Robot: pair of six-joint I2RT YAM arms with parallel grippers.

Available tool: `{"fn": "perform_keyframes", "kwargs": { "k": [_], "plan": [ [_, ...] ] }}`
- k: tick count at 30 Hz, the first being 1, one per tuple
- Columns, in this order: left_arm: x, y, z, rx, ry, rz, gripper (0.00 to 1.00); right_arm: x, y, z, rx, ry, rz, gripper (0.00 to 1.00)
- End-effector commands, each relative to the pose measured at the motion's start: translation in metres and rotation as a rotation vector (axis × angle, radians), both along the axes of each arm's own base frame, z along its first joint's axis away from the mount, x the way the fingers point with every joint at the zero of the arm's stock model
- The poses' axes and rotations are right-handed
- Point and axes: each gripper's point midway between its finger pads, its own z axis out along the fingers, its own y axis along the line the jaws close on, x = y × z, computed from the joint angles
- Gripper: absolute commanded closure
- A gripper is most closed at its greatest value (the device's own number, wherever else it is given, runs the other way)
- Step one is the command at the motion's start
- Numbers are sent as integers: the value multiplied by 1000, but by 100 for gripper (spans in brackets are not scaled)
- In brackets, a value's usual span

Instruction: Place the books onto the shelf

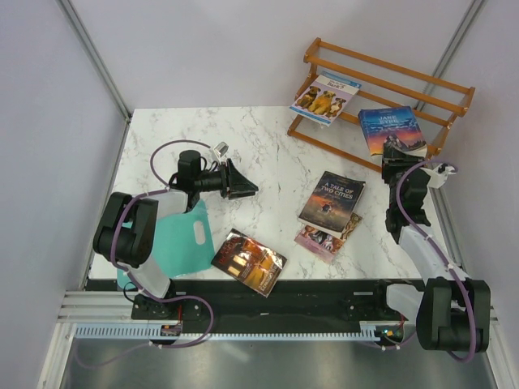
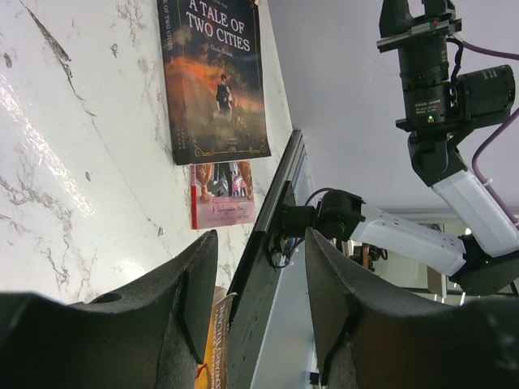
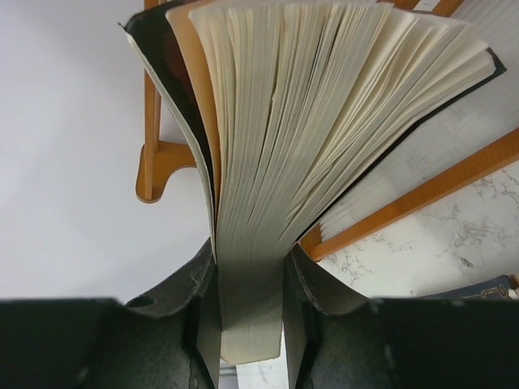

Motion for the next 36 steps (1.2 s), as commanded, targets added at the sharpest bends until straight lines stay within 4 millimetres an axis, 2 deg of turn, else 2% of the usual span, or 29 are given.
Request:
{"fn": "perform_keyframes", "kwargs": {
  "k": [1,5,9,13,21,23,28,29,33,35,36],
  "plan": [
    [-4,1,3,-18,-27,-31,46,-3,-9,104,26,-389,-43,100],
    [-4,1,2,-17,-27,-28,46,-1,-17,99,119,-468,-74,100],
    [-6,1,0,-19,-22,-43,46,12,-16,88,189,-525,-52,100],
    [-6,1,-2,-20,-18,-49,46,12,-20,91,206,-609,-65,100],
    [-8,0,-4,-21,-10,-58,46,35,-21,101,100,-525,-121,100],
    [-8,0,-4,-21,-10,-59,46,42,-21,92,97,-476,-144,100],
    [-10,1,-4,-22,-8,-59,46,56,-21,90,104,-456,-170,100],
    [-11,1,-3,-23,-12,-64,46,60,-6,85,112,-438,-147,100],
    [-13,2,-2,-24,-15,-67,46,74,5,82,113,-408,-154,100],
    [-14,2,-2,-24,-15,-68,46,81,12,73,117,-386,-152,100],
    [-14,2,-1,-24,-15,-68,46,84,16,76,125,-392,-145,100]
  ]
}}
